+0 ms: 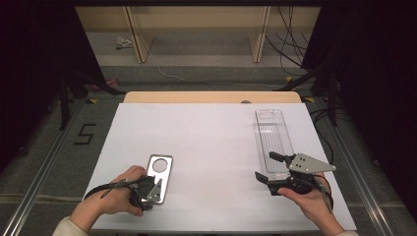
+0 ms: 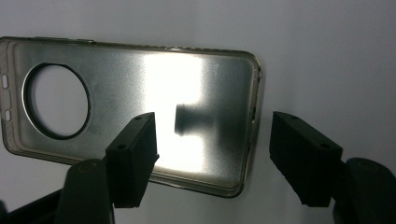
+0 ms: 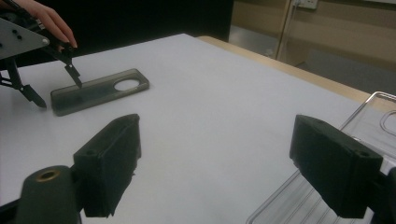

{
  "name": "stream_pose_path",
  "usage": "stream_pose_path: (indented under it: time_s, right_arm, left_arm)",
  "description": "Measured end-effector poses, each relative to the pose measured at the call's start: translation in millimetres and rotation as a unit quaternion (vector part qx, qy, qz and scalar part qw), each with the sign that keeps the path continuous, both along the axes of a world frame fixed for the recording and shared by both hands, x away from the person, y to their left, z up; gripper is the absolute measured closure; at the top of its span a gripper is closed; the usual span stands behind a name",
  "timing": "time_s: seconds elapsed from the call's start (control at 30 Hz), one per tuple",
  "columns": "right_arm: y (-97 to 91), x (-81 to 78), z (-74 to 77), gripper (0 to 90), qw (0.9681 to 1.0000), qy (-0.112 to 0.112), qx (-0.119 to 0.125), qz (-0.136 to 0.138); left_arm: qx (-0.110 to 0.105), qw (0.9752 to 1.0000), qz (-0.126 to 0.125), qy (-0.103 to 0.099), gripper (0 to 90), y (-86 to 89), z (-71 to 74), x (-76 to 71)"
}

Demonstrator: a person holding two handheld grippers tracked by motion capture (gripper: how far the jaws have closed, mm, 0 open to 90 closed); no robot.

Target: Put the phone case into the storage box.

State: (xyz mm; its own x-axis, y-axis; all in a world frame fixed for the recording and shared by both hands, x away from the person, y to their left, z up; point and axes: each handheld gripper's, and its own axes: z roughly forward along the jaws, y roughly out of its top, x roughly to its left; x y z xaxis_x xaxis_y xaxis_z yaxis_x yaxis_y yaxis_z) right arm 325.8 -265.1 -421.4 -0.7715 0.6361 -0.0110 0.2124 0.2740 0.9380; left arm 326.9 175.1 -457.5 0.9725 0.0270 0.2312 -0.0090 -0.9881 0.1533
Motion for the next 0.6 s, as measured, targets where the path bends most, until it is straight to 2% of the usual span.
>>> stream_pose_path:
  time_s: [0.6]
  right_arm:
    - [0.2, 0.1, -0.2, 17.5, 1.0, 0.001, 0.0, 0.001]
  left_arm:
    - [0.005, 1.0, -0.006, 0.005, 36.5, -2.5, -2.9, 4.0]
